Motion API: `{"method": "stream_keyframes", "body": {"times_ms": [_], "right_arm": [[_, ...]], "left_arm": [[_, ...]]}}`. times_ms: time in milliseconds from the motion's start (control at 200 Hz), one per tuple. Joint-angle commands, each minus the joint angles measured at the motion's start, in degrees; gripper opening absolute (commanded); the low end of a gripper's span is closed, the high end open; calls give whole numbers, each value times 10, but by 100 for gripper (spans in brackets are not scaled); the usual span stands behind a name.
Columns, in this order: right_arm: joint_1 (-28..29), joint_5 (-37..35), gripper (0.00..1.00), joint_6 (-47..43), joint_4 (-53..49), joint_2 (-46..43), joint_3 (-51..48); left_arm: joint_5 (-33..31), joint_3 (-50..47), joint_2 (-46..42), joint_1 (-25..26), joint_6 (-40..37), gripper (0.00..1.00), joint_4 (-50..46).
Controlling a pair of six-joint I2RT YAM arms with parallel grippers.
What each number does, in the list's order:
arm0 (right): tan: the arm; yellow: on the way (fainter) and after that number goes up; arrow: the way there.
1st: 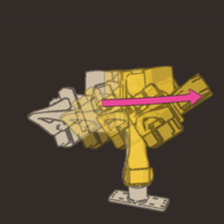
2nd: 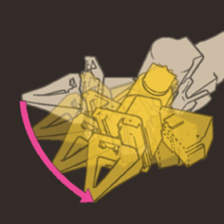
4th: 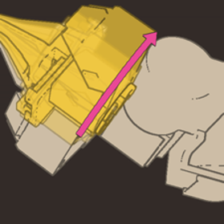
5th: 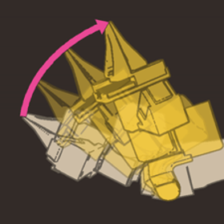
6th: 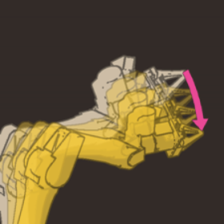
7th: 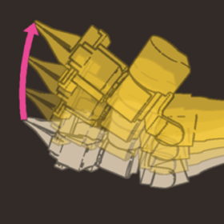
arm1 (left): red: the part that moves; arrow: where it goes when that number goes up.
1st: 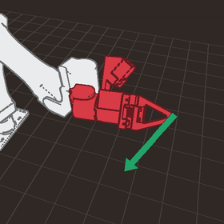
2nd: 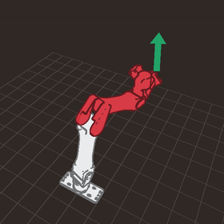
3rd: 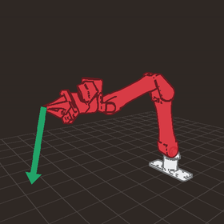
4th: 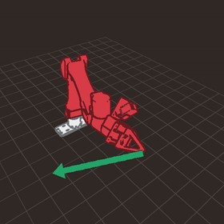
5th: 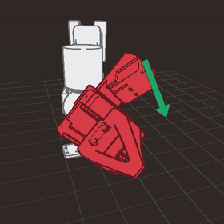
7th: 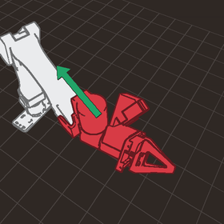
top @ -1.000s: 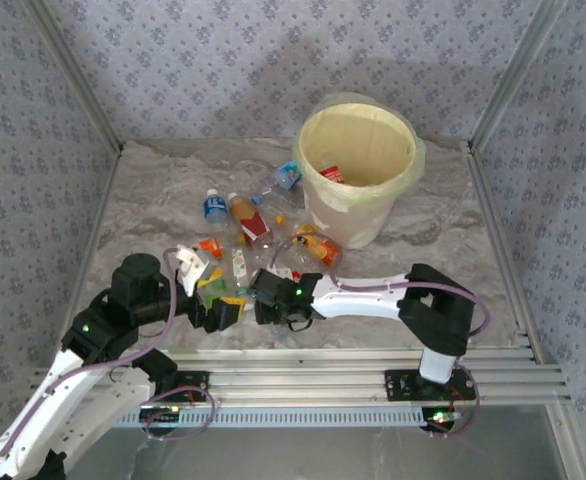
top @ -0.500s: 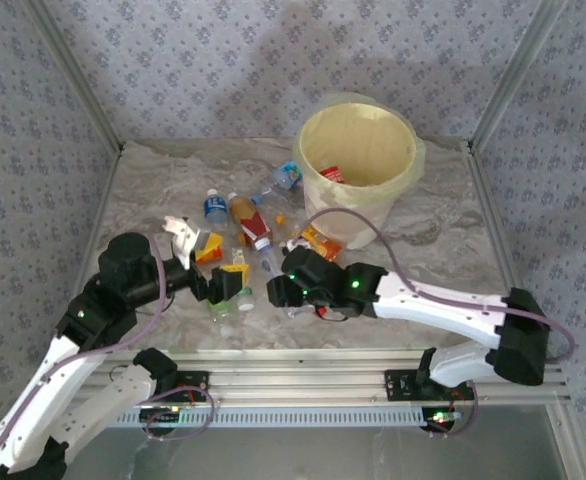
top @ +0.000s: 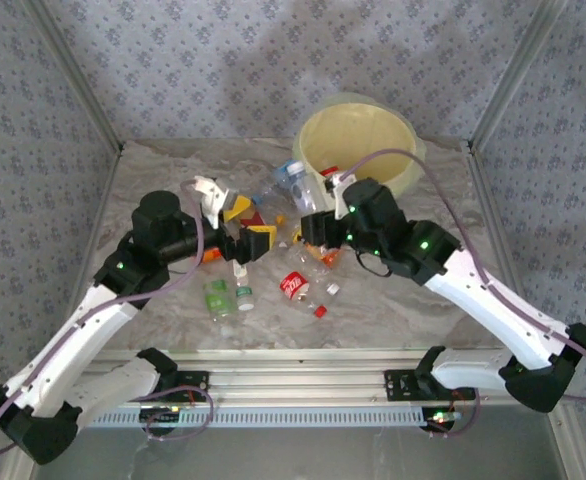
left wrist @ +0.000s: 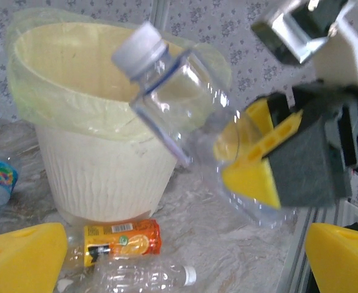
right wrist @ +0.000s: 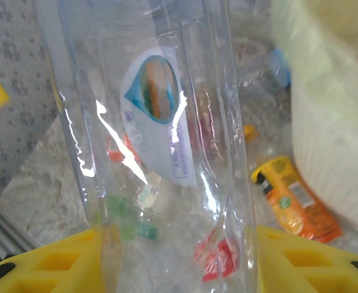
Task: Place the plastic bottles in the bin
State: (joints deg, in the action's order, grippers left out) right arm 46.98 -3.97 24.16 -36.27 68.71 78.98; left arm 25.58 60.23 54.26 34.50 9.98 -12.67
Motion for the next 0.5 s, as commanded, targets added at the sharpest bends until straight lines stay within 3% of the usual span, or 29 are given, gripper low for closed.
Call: {"method": "stream_keyframes", "body": {"times_ms": [0,175,495], "right_arm": [[-43,37,55,-58,-31,2,51],[-115,73,54,-89,-22,29,113],[-226,130,54,-120,-26,136,233]], "left_arm": [[36,19,17,-3,-12,100,70],[88,6,49,-13,-11,100,108],[94,-9,53,-14,-46,100,81]]}}
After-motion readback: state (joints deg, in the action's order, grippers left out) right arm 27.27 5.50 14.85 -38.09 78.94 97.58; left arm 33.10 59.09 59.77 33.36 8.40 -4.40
